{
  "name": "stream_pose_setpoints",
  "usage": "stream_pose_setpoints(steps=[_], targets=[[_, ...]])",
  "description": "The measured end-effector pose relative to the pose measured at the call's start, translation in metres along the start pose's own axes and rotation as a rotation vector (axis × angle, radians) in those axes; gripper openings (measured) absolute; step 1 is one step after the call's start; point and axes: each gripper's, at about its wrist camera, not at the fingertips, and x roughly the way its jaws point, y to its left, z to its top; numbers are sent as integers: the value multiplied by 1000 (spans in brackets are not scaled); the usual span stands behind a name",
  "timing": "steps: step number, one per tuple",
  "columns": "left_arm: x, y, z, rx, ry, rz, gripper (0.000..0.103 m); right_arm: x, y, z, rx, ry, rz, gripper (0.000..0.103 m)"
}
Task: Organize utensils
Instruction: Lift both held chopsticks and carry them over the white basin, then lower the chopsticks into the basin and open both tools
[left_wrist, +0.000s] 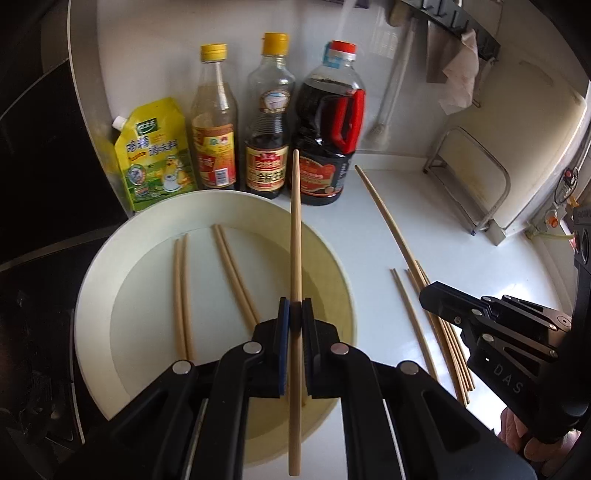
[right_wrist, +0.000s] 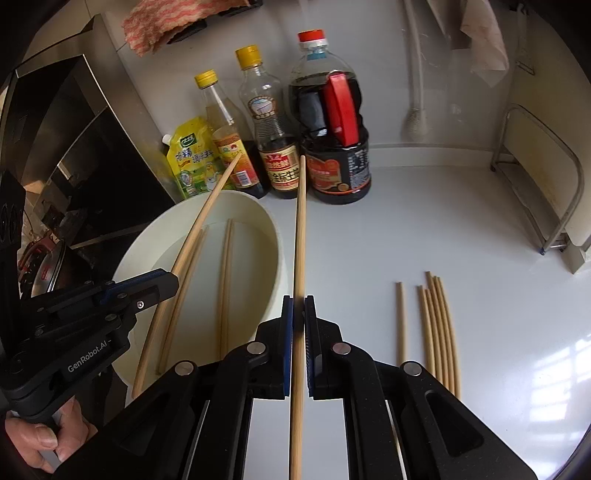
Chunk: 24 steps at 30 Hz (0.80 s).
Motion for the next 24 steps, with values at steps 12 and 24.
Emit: stream_pose_setpoints(steps=[12,24], targets=[[12,81,-6,-122,11,95,8,53,72,19,-113,73,95,6],[43,109,-12,-148,61,134,8,115,96,24,-98,176,98,6]])
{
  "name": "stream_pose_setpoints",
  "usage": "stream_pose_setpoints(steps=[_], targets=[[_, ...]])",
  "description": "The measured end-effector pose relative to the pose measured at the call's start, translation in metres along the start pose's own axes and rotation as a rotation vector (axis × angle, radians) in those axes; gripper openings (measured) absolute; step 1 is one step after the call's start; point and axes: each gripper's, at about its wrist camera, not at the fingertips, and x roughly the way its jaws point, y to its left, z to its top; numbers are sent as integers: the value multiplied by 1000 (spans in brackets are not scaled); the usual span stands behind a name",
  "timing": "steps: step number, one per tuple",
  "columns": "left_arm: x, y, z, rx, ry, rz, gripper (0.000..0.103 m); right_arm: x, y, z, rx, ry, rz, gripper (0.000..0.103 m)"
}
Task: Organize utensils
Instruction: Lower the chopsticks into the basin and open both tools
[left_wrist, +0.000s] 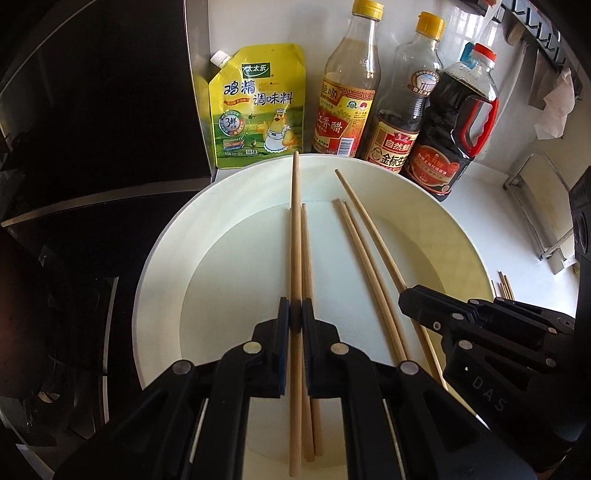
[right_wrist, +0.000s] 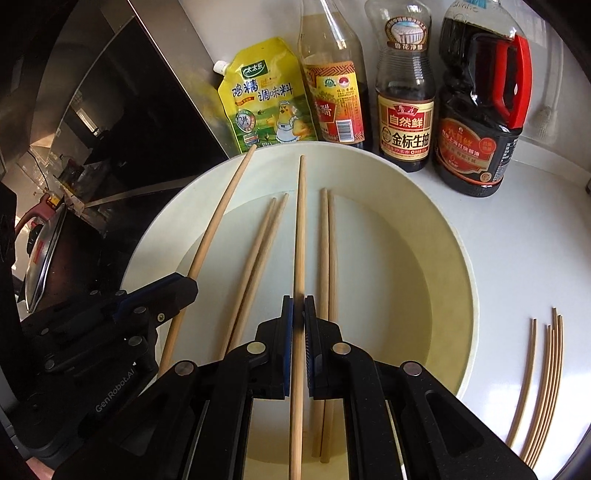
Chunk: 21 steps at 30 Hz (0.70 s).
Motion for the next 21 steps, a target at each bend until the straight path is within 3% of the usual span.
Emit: stream_pose_setpoints(steps=[8,13,16,21], targets=[[6,3,0,-10,6,3,8,12,-7,-2,20,24,-11,6],[1,3,2,-17,-12,15,32,8,-13,-4,39,16,-7,6],[-2,3,2,-24,-17,20,37,4,-15,-5,41,9,-9,6],[-9,0,-2,-22,-22,30,37,-4,-17,-9,45,-5,-13,6]])
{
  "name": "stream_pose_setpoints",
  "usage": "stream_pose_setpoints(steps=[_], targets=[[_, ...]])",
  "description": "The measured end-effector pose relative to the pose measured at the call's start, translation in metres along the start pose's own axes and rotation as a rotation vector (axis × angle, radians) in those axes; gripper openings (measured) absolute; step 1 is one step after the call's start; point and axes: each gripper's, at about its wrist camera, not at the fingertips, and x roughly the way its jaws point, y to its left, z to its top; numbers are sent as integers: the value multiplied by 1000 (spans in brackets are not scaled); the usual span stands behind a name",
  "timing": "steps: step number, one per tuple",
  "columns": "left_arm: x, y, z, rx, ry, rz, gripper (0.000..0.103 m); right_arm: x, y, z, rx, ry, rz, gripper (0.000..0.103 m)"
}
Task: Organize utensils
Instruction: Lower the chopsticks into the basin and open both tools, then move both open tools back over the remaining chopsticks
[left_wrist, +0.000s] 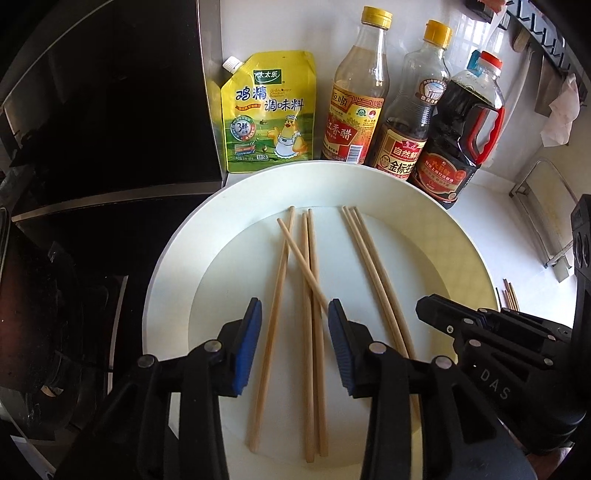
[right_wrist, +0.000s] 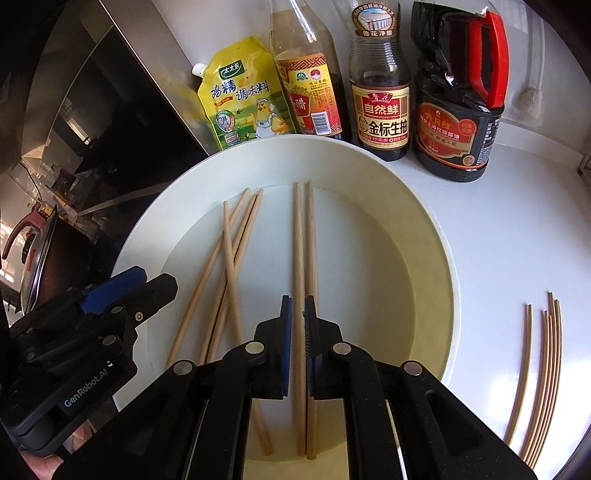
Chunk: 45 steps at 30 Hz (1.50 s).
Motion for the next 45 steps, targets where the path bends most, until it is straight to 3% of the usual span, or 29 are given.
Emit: stream_pose_setpoints(steps=[12,16,21,26,31,41,45], targets=[[-23,-16,-11,-14,-27,-7,47,-41,-21,-25,25,-39,-15,7],[-30,-32,-16,-12,-24,-22,47,-61,-37,-37,43,-51,-22,12],[-41,-62,-23,-12,-30,-39,50,-91,-64,-54,31,-60,-45,12],[-47,-102,-31,-25,-24,-76,52,-115,-100,-72,-16,-44,-91,20],[-53,-152,-41,5,-32,-65,58,-135,-142,-93,-51,-53,-108,22],[-44,-221,-70,69,-2,-41,59,-132,-216,-128,8,-42,-91,24],[-32,-234,-81,78,18,-59,62,-126,-226,-132,29,-44,-122,35]])
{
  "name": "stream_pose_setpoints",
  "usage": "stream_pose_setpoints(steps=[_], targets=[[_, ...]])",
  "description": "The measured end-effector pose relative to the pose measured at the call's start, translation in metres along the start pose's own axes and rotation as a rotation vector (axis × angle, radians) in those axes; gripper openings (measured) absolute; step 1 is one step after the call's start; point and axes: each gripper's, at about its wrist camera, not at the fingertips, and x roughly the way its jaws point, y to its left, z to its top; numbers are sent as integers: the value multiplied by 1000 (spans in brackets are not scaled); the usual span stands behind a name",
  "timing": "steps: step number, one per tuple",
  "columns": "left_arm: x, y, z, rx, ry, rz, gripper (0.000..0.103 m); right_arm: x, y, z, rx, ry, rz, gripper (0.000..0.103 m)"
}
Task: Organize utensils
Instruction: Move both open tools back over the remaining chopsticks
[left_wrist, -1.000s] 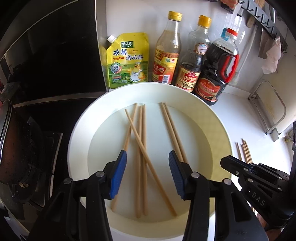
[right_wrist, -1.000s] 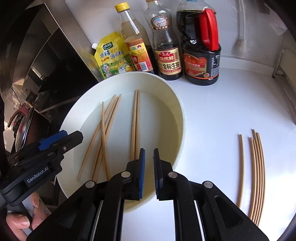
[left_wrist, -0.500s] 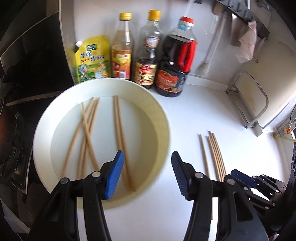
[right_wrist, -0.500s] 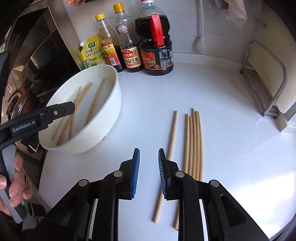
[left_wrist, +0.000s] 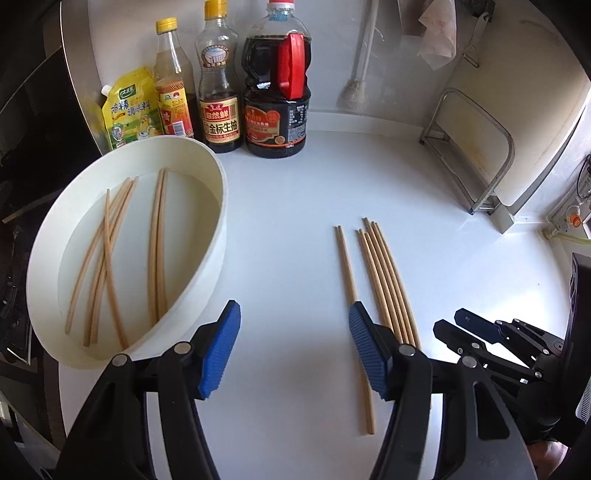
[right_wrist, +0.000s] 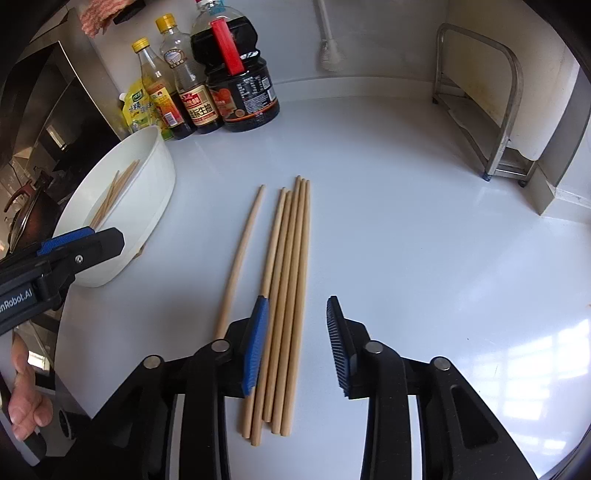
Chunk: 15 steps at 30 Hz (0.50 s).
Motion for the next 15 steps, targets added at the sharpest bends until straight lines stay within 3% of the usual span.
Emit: stream_pose_setpoints(steps=[3,15], targets=[[12,-3,-7,2,22,-3,66,6,-8,-3,28,6,-27,35],[46,-3,-24,-45,82,-8,67,37,-12,-8,7,33,-49,35]])
